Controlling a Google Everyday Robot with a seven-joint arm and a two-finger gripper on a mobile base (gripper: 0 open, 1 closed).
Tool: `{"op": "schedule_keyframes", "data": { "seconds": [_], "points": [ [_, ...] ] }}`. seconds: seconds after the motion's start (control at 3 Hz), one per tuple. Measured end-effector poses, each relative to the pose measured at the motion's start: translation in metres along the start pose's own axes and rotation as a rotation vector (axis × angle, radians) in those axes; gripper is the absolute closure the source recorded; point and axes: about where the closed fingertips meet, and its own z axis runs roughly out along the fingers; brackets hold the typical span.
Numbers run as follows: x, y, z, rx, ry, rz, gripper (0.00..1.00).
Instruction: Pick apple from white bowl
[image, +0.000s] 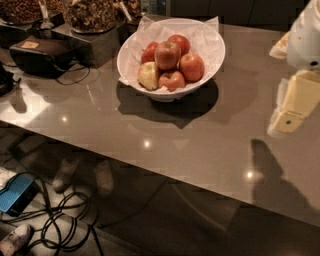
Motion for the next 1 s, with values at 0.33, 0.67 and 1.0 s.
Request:
{"op": "schedule_keyframes", "data": {
  "seconds": [0.33,0.67,1.0],
  "points": [
    [-0.037,-0.034,-0.016,0.015,-0.011,0.052,0.00],
    [-0.042,-0.038,-0.019,0.039,-0.028,0.050,0.00],
    [-0.071,-0.046,-0.015,0.035,-0.081,0.058,0.00]
  ]
}}
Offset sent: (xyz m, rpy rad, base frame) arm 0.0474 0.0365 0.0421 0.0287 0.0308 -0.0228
